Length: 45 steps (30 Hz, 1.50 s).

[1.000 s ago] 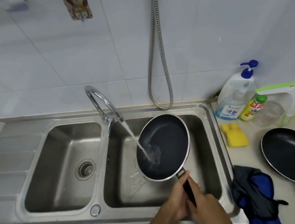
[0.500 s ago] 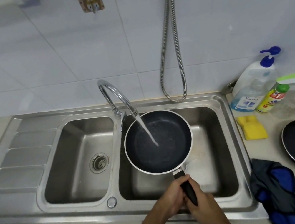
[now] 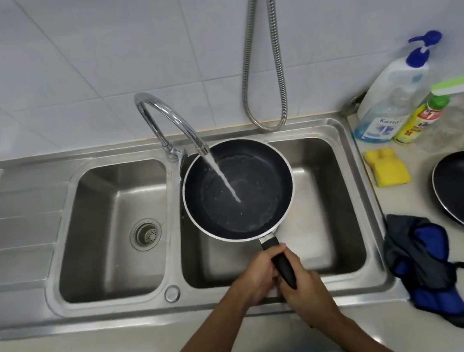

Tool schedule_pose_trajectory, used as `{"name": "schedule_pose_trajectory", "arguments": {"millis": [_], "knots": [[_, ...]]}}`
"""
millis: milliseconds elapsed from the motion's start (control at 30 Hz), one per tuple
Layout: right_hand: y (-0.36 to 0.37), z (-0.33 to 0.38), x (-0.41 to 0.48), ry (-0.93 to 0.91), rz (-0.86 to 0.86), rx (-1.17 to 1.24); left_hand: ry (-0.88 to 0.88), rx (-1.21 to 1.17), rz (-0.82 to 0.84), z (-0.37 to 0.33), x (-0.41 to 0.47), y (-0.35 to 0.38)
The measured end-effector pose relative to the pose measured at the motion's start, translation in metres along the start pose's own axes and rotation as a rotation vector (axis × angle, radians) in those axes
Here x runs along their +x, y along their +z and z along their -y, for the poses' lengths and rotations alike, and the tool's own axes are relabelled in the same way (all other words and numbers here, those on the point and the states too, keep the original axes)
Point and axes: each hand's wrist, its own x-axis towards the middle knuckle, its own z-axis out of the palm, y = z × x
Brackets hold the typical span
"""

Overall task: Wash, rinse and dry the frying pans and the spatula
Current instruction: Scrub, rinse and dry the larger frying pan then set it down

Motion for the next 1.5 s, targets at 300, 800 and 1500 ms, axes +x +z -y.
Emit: {"name": "schedule_pose_trajectory", "arguments": {"millis": [300,800,1500], "knots": [[0.006,-0.004,-0.005,-0.062,-0.032,0.011,-0.002,0.03,0.03,0.006,0.003,-0.005],[-0.015,-0.017,-0.012,-0.056,-0.083,-0.174,0.163,0.679,-0.511,-0.136,-0.049,-0.169],[-0.122,-0.016,0.019,-0.194,-0.052,-1.086,0.504,0.501,-1.077,-0.226,-0.039,-0.123]]}}
